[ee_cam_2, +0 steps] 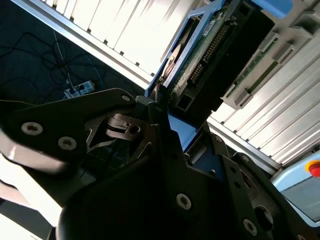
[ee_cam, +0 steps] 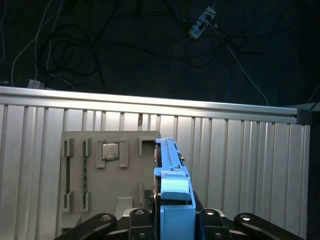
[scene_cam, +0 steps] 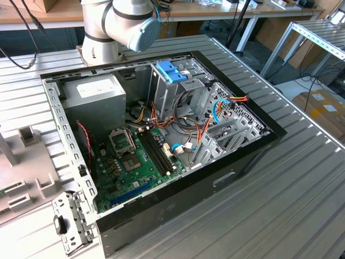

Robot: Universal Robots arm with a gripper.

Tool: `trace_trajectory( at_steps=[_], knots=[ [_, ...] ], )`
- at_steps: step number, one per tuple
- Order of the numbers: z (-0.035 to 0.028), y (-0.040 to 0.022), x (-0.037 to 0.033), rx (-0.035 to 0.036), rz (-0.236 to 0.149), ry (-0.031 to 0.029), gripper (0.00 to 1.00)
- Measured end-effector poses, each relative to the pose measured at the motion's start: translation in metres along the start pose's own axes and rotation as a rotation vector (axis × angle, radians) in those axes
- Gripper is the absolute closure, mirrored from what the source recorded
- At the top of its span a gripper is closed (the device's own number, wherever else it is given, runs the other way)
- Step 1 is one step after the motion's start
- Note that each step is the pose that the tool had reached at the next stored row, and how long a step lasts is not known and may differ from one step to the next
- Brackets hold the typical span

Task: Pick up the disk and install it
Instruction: 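Pick up the disk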

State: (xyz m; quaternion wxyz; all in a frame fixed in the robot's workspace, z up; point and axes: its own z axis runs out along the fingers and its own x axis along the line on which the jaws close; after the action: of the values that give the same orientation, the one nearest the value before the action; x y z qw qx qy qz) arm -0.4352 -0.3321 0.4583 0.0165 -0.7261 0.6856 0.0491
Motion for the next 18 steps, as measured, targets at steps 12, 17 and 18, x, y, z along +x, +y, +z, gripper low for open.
trace_trajectory(
  at_steps=[12, 17, 18],
  knots=[
    [-0.0002, 0.0, 0.0001, -0.0019, 0.002, 0.0353, 0.63],
    [-0.0028, 0.0001, 0.0004, -0.002, 0.002, 0.0356, 0.63],
    [-0.0029, 0.0002, 0.001, -0.0019, 0.002, 0.0356, 0.63]
  ],
)
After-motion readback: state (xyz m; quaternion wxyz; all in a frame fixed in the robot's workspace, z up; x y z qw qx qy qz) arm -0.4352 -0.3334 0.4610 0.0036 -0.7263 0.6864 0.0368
